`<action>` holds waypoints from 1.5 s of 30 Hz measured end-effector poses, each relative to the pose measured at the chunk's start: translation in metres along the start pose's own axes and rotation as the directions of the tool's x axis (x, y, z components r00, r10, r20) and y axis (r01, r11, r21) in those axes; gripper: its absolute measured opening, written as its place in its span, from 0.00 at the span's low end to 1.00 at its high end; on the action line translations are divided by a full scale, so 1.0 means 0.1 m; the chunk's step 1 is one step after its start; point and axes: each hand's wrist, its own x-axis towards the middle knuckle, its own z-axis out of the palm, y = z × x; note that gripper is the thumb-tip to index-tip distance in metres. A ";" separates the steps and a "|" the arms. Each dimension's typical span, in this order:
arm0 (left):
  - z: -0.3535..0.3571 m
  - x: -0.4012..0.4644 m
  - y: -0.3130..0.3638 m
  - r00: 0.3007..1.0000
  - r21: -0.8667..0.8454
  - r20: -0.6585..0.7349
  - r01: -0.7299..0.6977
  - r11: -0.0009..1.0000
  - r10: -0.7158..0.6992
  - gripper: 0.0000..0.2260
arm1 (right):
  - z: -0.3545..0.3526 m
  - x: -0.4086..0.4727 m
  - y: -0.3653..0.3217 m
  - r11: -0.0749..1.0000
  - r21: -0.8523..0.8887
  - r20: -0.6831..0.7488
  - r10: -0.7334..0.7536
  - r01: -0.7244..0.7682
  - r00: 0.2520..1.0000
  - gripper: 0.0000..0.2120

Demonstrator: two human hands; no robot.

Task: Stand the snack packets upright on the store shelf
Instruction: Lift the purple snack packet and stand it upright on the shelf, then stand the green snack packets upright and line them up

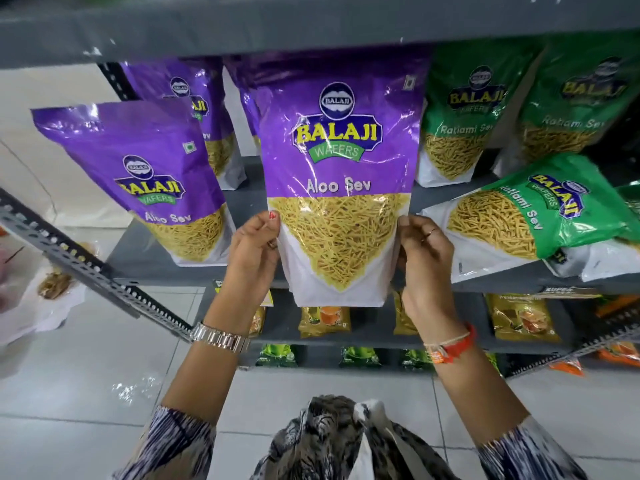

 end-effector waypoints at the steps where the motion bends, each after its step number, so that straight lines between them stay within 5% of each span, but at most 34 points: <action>1: -0.03 0.01 0.00 1.000 -0.004 -0.014 -0.012 1.000 0.012 0.10 | 0.02 0.01 0.02 1.000 -0.015 0.014 -0.011 0.011 1.000 0.08; 10: -0.14 0.30 -0.07 0.965 0.168 -0.262 0.052 0.985 -0.006 0.09 | 0.49 0.37 0.50 0.988 0.002 0.124 0.155 -0.157 0.980 0.11; 23: -0.27 0.47 -0.12 0.934 0.071 -0.357 0.043 0.997 -0.014 0.07 | 0.75 0.48 0.75 0.978 -0.027 0.206 0.210 -0.209 0.956 0.06; 27: -0.08 0.39 -0.31 0.814 0.016 -0.573 -0.101 0.995 0.092 0.11 | 0.60 0.38 0.64 0.994 -0.085 0.218 0.090 -0.073 0.972 0.08; 30: 0.33 0.15 -0.51 0.706 0.011 -0.702 -0.123 0.992 0.095 0.08 | 0.27 0.27 0.43 0.997 -0.050 0.050 -0.049 0.051 0.998 0.12; 35: 1.29 -0.13 -0.91 0.925 0.086 -0.328 -0.174 0.981 0.193 0.06 | -0.54 0.32 0.16 0.993 0.059 -0.483 -0.062 0.103 0.874 0.11; 38: 1.75 0.15 -0.95 0.958 0.383 -0.034 -0.250 0.889 0.284 0.08 | -0.95 0.53 0.17 0.992 0.123 -0.618 0.083 -0.008 0.782 0.09; 40: 2.03 0.44 -0.96 0.965 0.589 0.029 -0.226 0.776 0.260 0.14 | -1.19 0.63 0.17 0.984 0.128 -0.639 0.178 -0.125 0.748 0.10; 42: 2.25 0.72 -0.95 0.986 0.730 0.065 -0.150 0.667 0.151 0.18 | -1.35 0.72 0.16 0.973 0.080 -0.621 0.220 -0.218 0.752 0.10; 45: 2.48 1.01 -0.91 0.949 0.764 0.191 0.016 0.645 -0.250 0.06 | -1.45 0.78 0.12 0.939 0.181 -0.476 0.345 -0.293 0.809 0.09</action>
